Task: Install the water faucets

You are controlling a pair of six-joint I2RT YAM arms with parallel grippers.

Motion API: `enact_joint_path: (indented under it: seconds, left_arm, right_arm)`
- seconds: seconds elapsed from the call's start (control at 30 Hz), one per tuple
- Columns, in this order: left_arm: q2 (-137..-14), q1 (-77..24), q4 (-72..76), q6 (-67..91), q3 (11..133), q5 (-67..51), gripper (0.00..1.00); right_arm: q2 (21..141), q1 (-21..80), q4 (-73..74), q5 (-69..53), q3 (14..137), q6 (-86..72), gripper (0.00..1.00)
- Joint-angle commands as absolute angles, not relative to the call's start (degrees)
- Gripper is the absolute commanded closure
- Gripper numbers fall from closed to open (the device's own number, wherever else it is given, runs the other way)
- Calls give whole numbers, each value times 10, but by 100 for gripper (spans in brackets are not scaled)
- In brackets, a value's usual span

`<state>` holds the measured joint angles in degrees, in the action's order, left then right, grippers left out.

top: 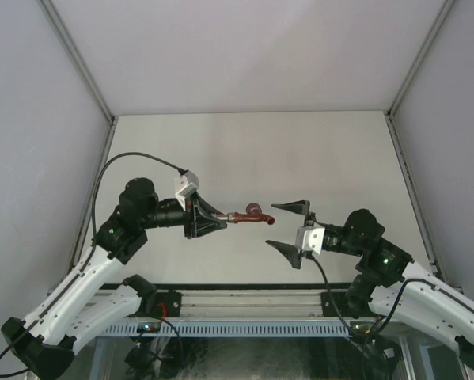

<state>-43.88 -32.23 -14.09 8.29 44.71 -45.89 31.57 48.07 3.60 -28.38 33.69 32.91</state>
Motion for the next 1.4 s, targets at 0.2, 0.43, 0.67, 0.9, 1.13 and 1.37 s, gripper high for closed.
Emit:
enact_joint_path:
  seconds: [0.2,0.43,0.67,0.9,1.13,1.37]
  left_arm:
    - [-440,-320,-61,115,461,-506,100]
    - [-463,-320,-16,106,435,-505,100]
    - [-475,-320,-24,71,438,-478,100]
    - [-479,-320,-61,34,446,-455,100]
    - [-455,-321,-65,28,441,-449,100]
    - [-434,-322,-38,20,425,-451,100]
  right_arm:
    - [416,524,-41,-210,357,391,30]
    - [456,428,-113,-369,357,181,55]
    - [460,424,-121,-417,357,86,66]
    - [463,395,-138,-453,357,-43,99]
    - [486,326,-217,-446,358,-398,100]
    - [546,309,-137,-452,371,-587,100]
